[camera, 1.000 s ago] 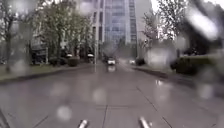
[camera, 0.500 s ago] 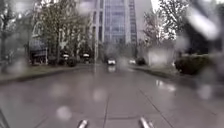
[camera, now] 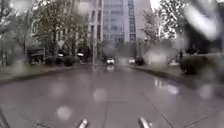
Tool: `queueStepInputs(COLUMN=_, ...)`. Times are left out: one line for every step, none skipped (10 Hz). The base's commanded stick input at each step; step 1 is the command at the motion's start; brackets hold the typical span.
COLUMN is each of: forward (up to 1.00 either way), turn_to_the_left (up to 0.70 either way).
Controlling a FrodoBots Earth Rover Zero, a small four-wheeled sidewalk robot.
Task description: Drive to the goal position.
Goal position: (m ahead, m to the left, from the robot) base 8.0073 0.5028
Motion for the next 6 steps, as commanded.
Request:
queueStepInputs(forward=0.7, turn_to_the_left=0.0)
queueStepInputs(forward=0.7, turn_to_the_left=0.0)
queueStepInputs(forward=0.7, turn_to_the_left=0.0)
queueStepInputs(forward=0.7, turn_to_the_left=0.0)
queueStepInputs(forward=0.7, turn_to_the_left=0.0)
queueStepInputs(forward=0.7, turn_to_the_left=0.0)
